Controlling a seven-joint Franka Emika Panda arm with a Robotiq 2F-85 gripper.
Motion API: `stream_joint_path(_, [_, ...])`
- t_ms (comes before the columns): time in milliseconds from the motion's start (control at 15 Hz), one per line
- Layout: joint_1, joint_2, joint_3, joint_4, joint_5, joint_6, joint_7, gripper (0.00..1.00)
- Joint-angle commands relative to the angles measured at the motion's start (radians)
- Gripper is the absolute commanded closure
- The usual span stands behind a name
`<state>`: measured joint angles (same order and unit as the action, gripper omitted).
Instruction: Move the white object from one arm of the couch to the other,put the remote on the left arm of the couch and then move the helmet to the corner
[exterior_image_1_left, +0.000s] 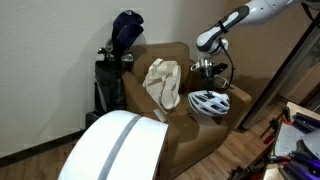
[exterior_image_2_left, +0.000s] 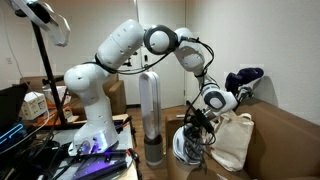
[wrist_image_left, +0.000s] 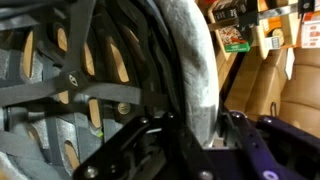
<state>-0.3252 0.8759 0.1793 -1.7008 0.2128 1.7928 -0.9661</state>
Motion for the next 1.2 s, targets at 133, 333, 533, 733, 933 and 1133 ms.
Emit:
stream_joint_path(133, [0.025,0.073,-0.031,0.118,0.019,-0.166,-0.107,0.65])
stream_joint_path(333, [0.024,0.122,-0.031,0.179,0.018,-0.229,-0.137,0.9])
stream_joint_path(533, [0.008,0.209,-0.016,0.291,0.013,-0.423,-0.195,0.9])
stream_joint_path(733, [-0.002,0.292,-0.021,0.414,0.007,-0.603,-0.27,0.9])
stream_joint_path(933, [-0.004,0.395,-0.025,0.568,-0.004,-0.776,-0.363,0.9])
stream_joint_path(1133, [0.012,0.369,-0.05,0.519,0.009,-0.753,-0.37,0.65])
